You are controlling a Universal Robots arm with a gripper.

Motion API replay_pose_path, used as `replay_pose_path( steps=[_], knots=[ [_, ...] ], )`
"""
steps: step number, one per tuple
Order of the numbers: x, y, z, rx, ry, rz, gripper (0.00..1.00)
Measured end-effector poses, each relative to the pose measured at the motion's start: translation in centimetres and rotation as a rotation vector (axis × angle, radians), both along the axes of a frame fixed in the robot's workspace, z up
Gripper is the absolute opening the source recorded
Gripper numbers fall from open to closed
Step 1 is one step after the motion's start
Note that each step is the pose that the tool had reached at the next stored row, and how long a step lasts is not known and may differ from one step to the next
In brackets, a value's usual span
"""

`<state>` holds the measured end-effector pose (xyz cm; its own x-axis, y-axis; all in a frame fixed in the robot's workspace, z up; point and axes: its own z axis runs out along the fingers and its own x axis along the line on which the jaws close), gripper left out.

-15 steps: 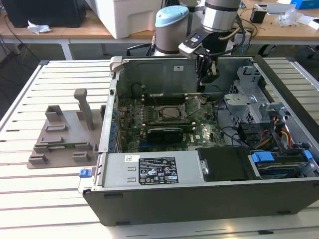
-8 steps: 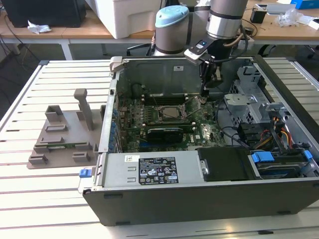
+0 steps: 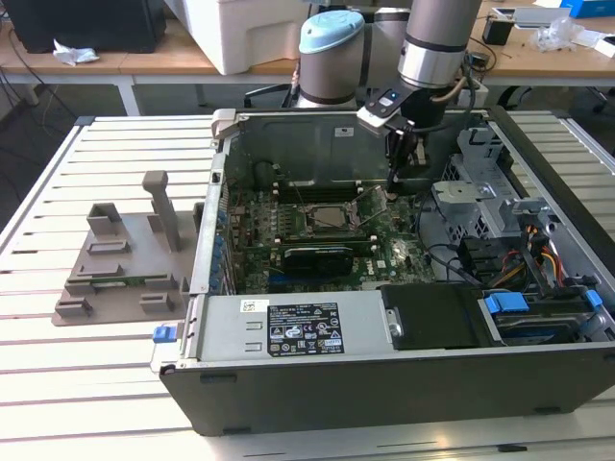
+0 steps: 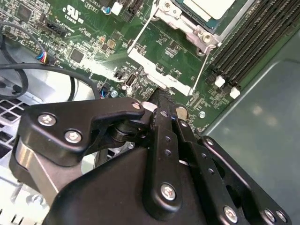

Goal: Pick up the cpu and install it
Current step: 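Close the cpu cover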

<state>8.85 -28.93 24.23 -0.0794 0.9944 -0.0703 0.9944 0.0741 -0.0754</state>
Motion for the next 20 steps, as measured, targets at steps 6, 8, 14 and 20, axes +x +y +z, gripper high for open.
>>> replay_pose_path(
  steps=[6,8,14,20],
  knots=[
    [-1.0,-0.05,-0.25,0.0000,0.0001,0.000,0.11],
    [-1.4,-0.05,-0.25,0.0003,0.0001,0.000,0.11],
    [-2.2,-0.05,-0.26,0.0003,0.0001,0.000,0.11],
    [-2.9,-0.05,-0.27,0.0003,0.0001,0.000,0.11]
  ],
)
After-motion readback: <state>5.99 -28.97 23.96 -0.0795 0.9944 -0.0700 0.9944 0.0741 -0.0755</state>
